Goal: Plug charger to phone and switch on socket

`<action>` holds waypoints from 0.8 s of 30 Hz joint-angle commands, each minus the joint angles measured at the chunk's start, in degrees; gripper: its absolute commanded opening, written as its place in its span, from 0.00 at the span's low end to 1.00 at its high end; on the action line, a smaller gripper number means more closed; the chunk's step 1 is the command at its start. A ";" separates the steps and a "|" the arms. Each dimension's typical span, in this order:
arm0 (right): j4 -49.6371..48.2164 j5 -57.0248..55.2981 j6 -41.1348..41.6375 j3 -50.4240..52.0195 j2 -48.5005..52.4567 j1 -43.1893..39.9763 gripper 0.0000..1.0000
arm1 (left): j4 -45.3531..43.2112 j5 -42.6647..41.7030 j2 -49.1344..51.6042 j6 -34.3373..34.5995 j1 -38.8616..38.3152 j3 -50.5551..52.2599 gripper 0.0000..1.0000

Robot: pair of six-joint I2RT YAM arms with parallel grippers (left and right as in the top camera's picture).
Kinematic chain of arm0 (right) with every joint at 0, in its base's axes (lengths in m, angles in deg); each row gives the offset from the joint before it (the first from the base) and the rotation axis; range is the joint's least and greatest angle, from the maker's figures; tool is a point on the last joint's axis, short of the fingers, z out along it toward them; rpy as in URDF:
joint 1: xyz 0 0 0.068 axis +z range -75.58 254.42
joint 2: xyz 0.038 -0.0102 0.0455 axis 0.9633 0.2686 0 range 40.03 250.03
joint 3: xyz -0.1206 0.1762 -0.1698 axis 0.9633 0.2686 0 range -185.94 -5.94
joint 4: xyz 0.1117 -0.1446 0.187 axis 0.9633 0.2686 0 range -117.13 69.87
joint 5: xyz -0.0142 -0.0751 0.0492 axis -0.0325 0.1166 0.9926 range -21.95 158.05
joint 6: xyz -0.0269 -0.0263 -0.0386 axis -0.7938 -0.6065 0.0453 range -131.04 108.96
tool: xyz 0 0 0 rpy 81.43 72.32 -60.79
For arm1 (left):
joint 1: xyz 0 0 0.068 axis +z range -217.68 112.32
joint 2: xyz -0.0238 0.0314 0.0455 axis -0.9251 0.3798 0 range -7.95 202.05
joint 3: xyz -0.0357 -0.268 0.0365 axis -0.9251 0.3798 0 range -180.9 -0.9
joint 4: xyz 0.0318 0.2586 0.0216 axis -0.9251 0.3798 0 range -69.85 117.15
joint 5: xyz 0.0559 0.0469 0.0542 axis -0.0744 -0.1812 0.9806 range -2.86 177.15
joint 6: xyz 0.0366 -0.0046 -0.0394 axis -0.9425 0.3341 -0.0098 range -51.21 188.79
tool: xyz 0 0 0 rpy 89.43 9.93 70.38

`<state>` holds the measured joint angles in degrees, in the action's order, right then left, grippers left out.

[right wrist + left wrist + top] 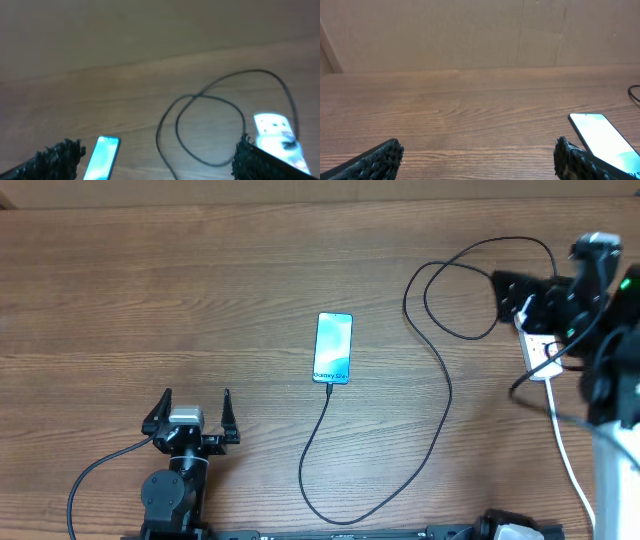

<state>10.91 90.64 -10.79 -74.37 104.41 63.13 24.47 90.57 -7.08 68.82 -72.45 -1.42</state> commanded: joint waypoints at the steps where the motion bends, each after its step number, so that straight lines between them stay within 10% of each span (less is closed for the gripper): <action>1: -7.23 -0.04 -0.02 10.88 -6.75 3.19 1.00 | 0.00 -0.46 -0.66 0.81 0.37 0.15 1.00; 10: -29.66 -0.02 0.00 38.62 -25.57 7.50 1.00 | 0.02 -0.46 -0.66 0.81 0.37 0.15 1.00; 24: -33.70 -0.04 0.00 58.12 -44.87 7.87 1.00 | 0.02 -0.46 -0.66 0.81 0.37 0.15 1.00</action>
<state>-22.38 90.64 -10.81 -18.32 62.40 70.71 24.49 90.52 -7.08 68.84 -72.45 -1.42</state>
